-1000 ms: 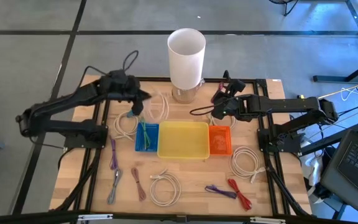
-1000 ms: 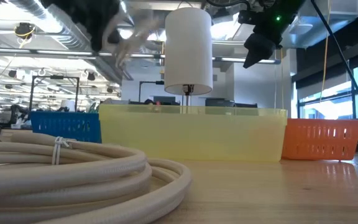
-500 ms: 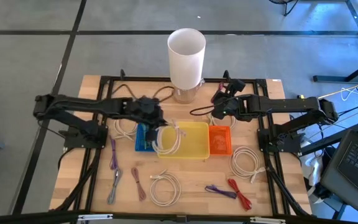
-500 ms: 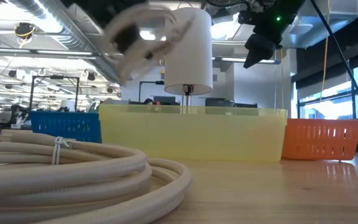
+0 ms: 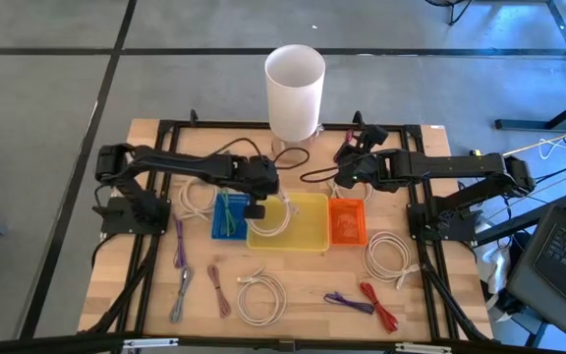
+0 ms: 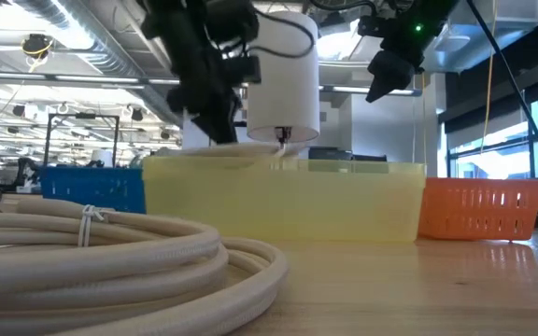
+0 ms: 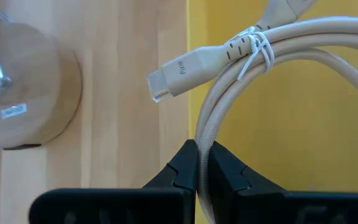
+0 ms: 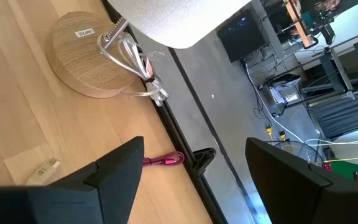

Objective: Pick & Place USB Port
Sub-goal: Put the light brown HDMI cable into the yellow bin

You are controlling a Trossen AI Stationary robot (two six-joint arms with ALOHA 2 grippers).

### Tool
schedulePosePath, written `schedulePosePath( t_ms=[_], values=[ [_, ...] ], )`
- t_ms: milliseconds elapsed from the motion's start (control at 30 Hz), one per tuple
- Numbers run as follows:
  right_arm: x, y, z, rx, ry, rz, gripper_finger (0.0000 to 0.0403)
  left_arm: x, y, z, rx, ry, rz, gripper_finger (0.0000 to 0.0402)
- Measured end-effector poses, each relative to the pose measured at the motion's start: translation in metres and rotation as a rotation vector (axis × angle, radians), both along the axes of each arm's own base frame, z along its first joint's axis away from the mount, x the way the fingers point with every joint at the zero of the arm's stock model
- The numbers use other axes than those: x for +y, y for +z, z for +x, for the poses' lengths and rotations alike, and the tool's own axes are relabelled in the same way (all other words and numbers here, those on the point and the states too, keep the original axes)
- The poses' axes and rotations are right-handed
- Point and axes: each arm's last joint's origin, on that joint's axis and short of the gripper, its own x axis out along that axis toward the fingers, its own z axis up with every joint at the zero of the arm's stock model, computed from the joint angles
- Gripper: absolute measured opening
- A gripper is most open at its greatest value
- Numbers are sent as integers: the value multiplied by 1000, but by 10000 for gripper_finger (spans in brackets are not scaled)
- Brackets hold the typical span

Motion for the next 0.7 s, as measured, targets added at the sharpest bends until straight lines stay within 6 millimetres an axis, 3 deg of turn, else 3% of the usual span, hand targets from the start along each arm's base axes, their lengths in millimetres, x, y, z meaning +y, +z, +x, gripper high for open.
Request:
schedulePosePath(
  t_ms=[200, 700],
  values=[
    [0, 0, 0, 0, 0, 0, 283, 0, -13, 7, 26, -15, 11, 12],
    [0, 0, 0, 2, 1, 0, 283, -24, -11, 13, -18, -108, 21, 12]
  ],
)
